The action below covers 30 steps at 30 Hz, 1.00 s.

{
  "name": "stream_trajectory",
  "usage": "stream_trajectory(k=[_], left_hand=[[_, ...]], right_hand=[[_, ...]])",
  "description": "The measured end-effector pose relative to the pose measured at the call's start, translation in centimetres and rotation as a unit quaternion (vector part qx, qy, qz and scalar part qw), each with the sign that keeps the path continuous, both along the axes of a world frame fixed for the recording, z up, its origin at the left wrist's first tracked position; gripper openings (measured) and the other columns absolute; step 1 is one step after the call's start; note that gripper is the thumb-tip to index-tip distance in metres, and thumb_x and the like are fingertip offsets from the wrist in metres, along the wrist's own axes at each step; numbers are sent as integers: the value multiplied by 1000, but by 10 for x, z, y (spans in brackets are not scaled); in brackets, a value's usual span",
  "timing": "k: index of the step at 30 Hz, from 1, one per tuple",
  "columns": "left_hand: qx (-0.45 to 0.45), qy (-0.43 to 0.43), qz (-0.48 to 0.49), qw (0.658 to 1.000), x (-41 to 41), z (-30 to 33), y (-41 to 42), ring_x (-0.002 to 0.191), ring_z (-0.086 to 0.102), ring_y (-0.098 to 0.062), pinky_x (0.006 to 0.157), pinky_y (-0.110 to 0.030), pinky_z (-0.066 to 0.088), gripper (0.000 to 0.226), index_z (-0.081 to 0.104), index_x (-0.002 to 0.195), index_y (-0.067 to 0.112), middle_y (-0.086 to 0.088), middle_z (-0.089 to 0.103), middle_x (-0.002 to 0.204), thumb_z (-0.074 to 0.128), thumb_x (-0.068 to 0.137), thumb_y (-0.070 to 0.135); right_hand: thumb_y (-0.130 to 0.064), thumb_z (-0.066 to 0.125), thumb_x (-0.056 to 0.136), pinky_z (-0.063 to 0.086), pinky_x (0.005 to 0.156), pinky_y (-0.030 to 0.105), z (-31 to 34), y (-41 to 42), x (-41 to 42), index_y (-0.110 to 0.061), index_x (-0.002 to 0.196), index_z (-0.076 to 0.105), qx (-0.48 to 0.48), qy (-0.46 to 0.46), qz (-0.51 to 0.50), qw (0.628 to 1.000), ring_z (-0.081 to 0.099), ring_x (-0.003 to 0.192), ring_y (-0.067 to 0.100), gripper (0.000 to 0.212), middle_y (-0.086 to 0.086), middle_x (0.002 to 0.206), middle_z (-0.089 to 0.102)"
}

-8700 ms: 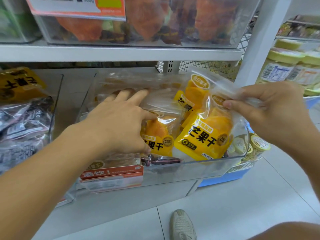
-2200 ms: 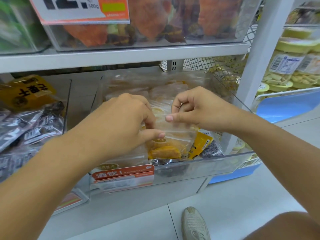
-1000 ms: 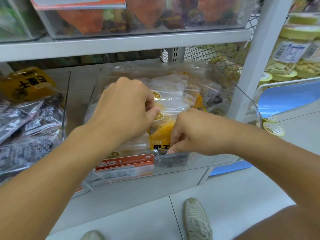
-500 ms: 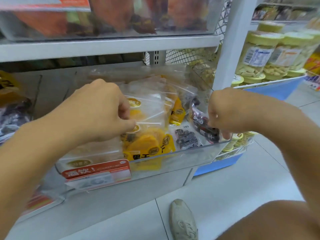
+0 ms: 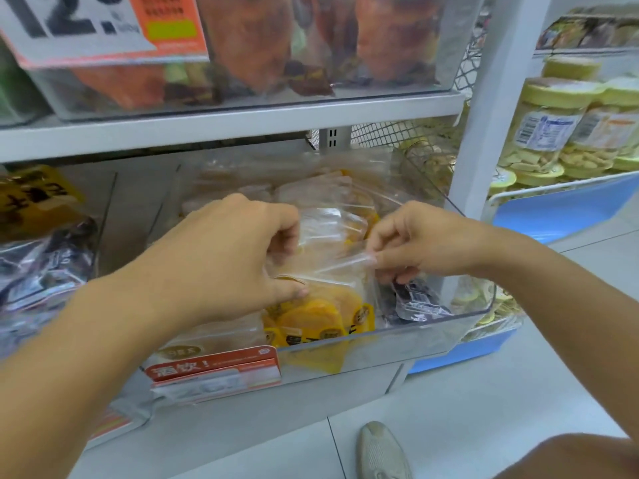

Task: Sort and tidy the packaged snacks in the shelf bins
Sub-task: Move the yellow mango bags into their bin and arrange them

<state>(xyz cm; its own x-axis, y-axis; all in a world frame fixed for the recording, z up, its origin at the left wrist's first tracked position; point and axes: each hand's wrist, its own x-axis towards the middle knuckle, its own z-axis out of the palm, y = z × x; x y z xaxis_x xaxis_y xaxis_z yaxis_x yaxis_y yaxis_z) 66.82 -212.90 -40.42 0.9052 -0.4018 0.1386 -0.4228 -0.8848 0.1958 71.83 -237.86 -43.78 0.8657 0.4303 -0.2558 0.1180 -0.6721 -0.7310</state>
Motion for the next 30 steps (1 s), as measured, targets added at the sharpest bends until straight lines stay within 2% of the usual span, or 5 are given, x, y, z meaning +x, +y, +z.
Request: stream_trajectory(k=[8, 13, 18, 25, 30], left_hand=[[-48, 57, -118, 990, 5, -16, -2, 68, 63, -5, 68, -33, 53, 6, 74, 83, 33, 15, 68, 70, 77, 83, 38], [-87, 108, -150, 979, 3, -12, 5, 74, 66, -4, 70, -30, 51, 21, 79, 82, 35, 18, 72, 73, 81, 73, 54], [-82, 178, -150, 969, -3, -2, 20, 82, 69, 4, 77, -24, 55, 23, 79, 97, 41, 26, 74, 84, 78, 76, 50], [-72, 76, -59, 993, -7, -4, 28, 66, 65, 1, 58, -22, 53, 19, 70, 73, 34, 19, 68, 69, 77, 67, 51], [56, -39, -19, 997, -15, -2, 28, 89, 48, -9, 78, -36, 48, 39, 61, 87, 39, 17, 51, 94, 47, 64, 67]], right_hand=[[-28, 59, 92, 40, 68, 12, 39, 20, 12, -17, 87, 71, 7, -414, 19, 910, 56, 69, -5, 17, -10, 74, 65], [-19, 69, 93, 48, 65, 9, 11, 59, -2, -18, 95, 80, -47, -263, 148, 952, 62, 69, -6, 11, -15, 74, 69], [-30, 64, 97, 56, 82, 56, 2, 64, 1, -6, 101, 77, 65, -102, 152, 981, 68, 81, 37, 27, 26, 94, 71], [-75, 69, 68, 49, 95, 19, 25, 37, -38, -33, 126, 66, -99, -151, 138, 974, 59, 109, -10, 72, -24, 119, 66], [-37, 76, 87, 53, 74, 30, 12, 42, -31, -21, 99, 72, -121, -185, 128, 967, 64, 79, 5, 21, -6, 88, 72]])
